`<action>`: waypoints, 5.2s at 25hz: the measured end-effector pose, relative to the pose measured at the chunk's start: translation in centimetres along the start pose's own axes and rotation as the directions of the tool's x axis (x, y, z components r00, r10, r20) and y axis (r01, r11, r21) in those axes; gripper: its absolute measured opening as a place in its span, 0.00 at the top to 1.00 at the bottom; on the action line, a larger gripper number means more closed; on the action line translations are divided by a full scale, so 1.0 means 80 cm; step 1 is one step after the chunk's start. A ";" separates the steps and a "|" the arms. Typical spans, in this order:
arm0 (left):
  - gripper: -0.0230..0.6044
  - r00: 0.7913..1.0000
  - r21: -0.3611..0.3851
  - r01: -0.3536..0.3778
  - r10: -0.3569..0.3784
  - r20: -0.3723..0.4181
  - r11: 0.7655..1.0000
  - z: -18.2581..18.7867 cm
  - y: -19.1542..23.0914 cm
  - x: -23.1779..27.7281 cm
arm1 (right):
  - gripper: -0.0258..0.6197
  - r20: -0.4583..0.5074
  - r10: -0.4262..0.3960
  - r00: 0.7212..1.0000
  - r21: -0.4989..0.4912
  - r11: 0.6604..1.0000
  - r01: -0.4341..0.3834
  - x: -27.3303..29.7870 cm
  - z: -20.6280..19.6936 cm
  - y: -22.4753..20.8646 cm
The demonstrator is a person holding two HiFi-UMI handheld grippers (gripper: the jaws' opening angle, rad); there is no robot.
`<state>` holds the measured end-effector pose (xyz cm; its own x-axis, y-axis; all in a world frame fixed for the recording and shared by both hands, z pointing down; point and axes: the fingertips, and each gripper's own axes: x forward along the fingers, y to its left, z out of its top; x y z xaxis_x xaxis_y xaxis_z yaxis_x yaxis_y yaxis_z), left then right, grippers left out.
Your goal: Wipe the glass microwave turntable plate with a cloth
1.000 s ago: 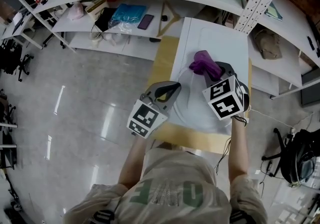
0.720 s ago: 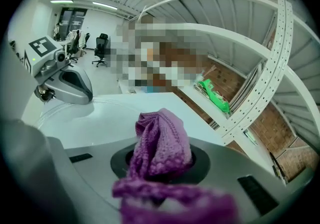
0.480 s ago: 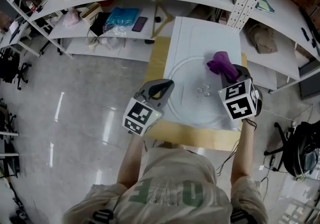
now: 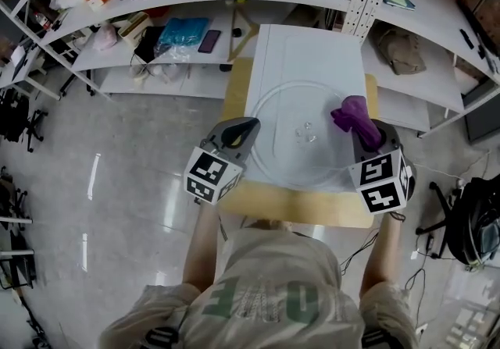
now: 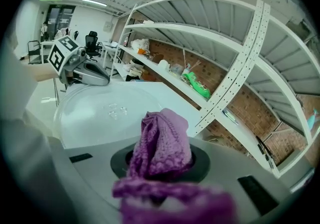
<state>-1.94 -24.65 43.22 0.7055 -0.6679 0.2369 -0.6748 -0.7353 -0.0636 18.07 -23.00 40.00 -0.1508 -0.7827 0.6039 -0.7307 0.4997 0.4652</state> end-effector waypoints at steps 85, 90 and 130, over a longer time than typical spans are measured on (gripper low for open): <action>0.96 0.999 -0.045 -0.035 0.036 0.012 0.998 -0.002 0.007 0.005 | 0.88 0.127 0.275 0.953 -0.186 0.950 -0.250 0.119 0.163 0.100; 0.96 0.999 -0.048 -0.037 0.038 0.012 0.998 -0.001 0.009 0.002 | 0.88 0.112 0.196 0.974 -0.184 0.967 -0.174 0.133 0.170 0.073; 0.96 0.998 -0.043 -0.065 0.065 0.015 0.997 0.001 0.012 0.003 | 0.88 0.102 0.392 0.914 -0.337 0.878 -0.339 0.010 0.123 0.156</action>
<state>-2.38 -25.52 43.14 0.6631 -0.7161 0.2182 -0.7277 -0.6849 -0.0366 2.25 -21.05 39.89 -0.4925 -0.5577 0.6681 -0.3665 0.8292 0.4220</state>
